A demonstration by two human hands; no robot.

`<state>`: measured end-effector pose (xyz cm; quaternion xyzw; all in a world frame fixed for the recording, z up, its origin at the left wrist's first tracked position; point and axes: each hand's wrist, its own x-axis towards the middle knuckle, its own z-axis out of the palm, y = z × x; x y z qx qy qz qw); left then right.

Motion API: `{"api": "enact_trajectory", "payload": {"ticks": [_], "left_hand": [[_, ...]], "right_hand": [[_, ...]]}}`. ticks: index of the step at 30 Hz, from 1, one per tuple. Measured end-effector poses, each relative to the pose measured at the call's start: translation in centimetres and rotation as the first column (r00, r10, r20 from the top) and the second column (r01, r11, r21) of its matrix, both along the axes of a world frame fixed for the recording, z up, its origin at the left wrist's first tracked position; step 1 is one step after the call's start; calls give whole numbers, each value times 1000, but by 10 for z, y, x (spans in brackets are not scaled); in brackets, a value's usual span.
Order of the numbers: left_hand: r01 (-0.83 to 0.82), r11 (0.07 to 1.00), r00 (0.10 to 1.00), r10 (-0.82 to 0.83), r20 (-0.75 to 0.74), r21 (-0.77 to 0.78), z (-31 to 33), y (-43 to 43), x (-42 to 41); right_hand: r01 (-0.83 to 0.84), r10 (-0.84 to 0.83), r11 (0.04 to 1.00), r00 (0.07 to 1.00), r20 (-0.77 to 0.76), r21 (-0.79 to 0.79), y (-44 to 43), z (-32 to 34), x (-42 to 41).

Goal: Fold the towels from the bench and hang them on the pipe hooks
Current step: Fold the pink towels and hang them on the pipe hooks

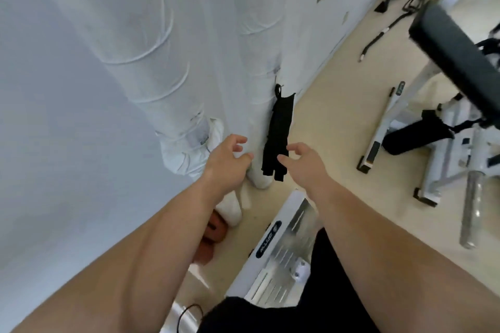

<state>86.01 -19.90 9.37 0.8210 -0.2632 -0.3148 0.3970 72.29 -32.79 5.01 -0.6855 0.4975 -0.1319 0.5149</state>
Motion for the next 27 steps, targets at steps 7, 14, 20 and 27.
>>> {"api": "enact_trajectory", "payload": {"ticks": [7, 14, 20, 27], "left_hand": [[151, 986, 988, -153, 28, 74, -1, 59, -28], [357, 916, 930, -366, 15, 181, -19, 74, -101], [537, 785, 824, -567, 7, 308, -41, 71, -196], [653, 631, 683, -730, 36, 418, -76, 51, -356]], "right_hand": [[11, -16, 999, 993, -116, -47, 75, 24, -74], [-41, 38, 999, 968, -249, -4, 118, 13, -168], [39, -30, 999, 930, -367, 17, 138, -15, -282], [146, -125, 989, 892, -434, 15, 153, -50, -462]]}}
